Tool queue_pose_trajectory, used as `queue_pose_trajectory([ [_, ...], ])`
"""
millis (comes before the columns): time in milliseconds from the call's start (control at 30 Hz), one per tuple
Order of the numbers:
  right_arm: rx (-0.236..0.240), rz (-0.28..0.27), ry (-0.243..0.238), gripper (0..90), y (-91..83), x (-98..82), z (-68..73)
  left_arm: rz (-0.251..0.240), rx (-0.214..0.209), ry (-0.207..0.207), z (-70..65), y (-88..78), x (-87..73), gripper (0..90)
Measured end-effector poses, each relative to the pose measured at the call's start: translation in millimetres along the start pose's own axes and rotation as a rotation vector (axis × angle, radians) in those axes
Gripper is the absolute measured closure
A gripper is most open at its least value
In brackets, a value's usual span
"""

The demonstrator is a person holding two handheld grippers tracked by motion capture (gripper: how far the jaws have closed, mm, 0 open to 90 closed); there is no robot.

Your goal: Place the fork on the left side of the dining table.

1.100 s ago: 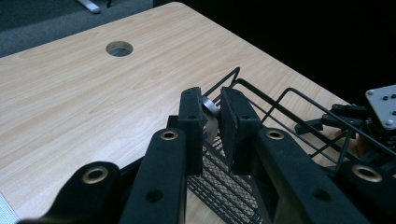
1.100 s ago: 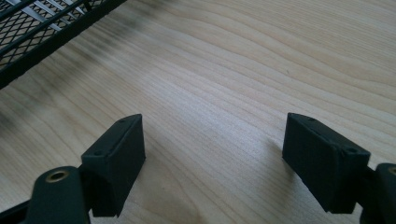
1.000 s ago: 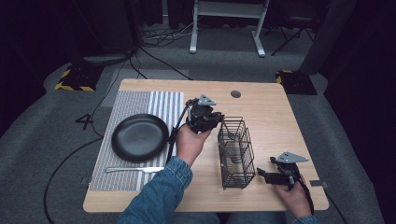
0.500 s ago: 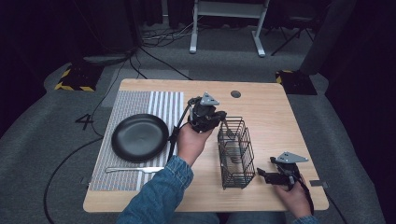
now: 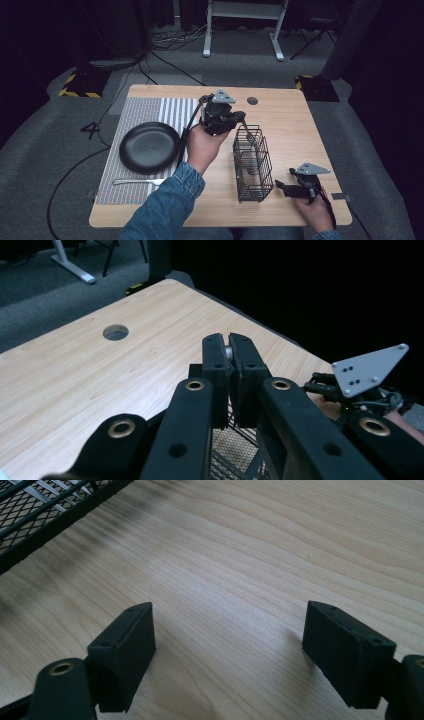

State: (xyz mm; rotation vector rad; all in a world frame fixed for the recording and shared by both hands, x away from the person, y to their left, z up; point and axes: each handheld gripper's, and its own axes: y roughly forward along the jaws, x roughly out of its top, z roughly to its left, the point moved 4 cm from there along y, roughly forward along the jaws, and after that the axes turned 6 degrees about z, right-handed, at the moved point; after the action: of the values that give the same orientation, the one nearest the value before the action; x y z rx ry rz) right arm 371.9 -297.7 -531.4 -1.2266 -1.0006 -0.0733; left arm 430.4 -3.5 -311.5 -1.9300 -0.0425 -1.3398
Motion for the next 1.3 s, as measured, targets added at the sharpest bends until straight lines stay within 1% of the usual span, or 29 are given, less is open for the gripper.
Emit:
queue_pose_trajectory([
  [33,0.0,0.0,0.0,21.1,0.0,0.0,0.0,-0.004,0.004,0.004,0.1,-4.0,2.1,87.0],
  [67,0.0,0.0,0.0,21.1,0.0,0.0,0.0,-0.004,0.004,0.004,0.1,-4.0,2.1,87.0],
  [100,0.0,-0.001,-0.001,21.1,0.0,0.0,-0.1,-0.013,0.012,0.008,-0.3,-12.2,6.1,87.0],
  [133,0.0,0.0,0.0,21.1,0.0,0.0,0.0,-0.018,0.015,0.008,-0.4,-16.3,7.9,87.0],
  [167,0.0,0.0,0.0,21.1,0.0,0.0,0.0,-0.018,0.015,0.008,-0.4,-16.3,7.9,87.0],
  [233,0.0,0.0,0.0,21.1,0.0,0.0,0.0,-0.027,0.014,0.01,0.0,-23.8,11.3,87.0],
  [267,0.001,0.0,0.0,21.1,0.1,0.1,0.0,-0.038,0.015,0.014,0.4,-30.8,14.4,87.0],
  [300,0.0,0.0,0.001,21.1,0.0,0.0,0.0,-0.039,0.01,0.009,0.2,-34.1,15.7,87.0],
  [333,0.0,0.0,0.001,21.1,0.0,0.0,0.0,-0.039,0.01,0.009,0.2,-34.1,15.7,87.0],
  [367,0.0,0.0,-0.001,21.1,0.1,0.1,-0.1,-0.048,0.004,0.01,-0.3,-39.6,18.4,87.0],
  [400,0.0,0.0,-0.001,21.1,0.1,0.1,-0.1,-0.048,0.004,0.01,-0.3,-39.6,18.4,87.0],
  [433,0.0,0.0,-0.001,21.2,0.1,0.1,-0.1,-0.052,0.011,0.012,-0.5,-44.4,20.5,87.0],
  [467,0.0,0.0,-0.001,21.2,0.1,0.1,-0.1,-0.052,0.011,0.012,-0.5,-44.4,20.5,87.0],
  [600,0.001,0.0,0.0,21.2,0.1,0.1,-0.1,-0.07,0.018,-0.006,4.0,-55.4,23.7,87.0],
  [633,0.001,0.0,0.0,21.2,0.1,0.1,-0.1,-0.07,0.018,-0.006,4.0,-55.4,23.7,87.0],
  [667,0.001,0.0,0.0,21.2,0.1,0.1,-0.1,-0.078,0.029,-0.01,6.9,-60.3,24.6,87.0],
  [700,0.001,0.0,0.0,21.2,0.1,0.1,-0.1,-0.078,0.029,-0.01,6.9,-60.3,24.6,87.0],
  [800,0.001,0.0,0.0,21.2,0.1,0.1,-0.1,-0.091,0.053,-0.02,14.2,-68.8,25.6,86.9],
  [833,0.001,0.0,0.0,21.2,0.1,0.1,-0.1,-0.091,0.053,-0.02,14.2,-68.8,25.6,87.0],
  [900,0.001,0.0,0.0,21.2,0.1,0.1,-0.1,-0.1,0.074,-0.037,22.8,-74.8,23.9,87.0],
  [1000,0.001,0.0,0.0,21.2,0.1,0.1,-0.2,-0.106,0.085,-0.053,28.8,-78.6,21.5,87.0],
  [1033,0.002,0.0,0.0,21.2,0.2,0.2,-0.1,-0.109,0.099,-0.067,34.9,-82.3,18.5,87.0],
  [1100,0.003,0.0,-0.001,21.2,0.2,0.3,-0.1,-0.11,0.104,-0.072,37.2,-83.6,17.4,86.9],
  [1133,0.004,0.0,0.0,21.2,0.4,0.4,0.0,-0.115,0.118,-0.087,44.1,-88.0,13.8,86.9],
  [1167,0.003,0.0,-0.001,21.2,0.4,0.4,0.0,-0.118,0.124,-0.092,47.5,-90.0,12.2,87.0],
  [1200,0.003,0.0,-0.001,21.2,0.4,0.4,0.0,-0.118,0.124,-0.092,47.5,-90.0,12.2,86.9],
  [1233,0.003,0.0,-0.001,21.2,0.4,0.5,0.0,-0.123,0.128,-0.103,50.4,-91.6,10.9,86.9],
  [1267,0.003,0.0,-0.001,21.2,0.4,0.4,0.0,-0.127,0.138,-0.112,57.0,-94.6,8.6,87.0],
  [1300,0.003,0.0,-0.001,21.2,0.4,0.4,0.0,-0.128,0.143,-0.12,59.7,-95.6,7.7,87.0],
])
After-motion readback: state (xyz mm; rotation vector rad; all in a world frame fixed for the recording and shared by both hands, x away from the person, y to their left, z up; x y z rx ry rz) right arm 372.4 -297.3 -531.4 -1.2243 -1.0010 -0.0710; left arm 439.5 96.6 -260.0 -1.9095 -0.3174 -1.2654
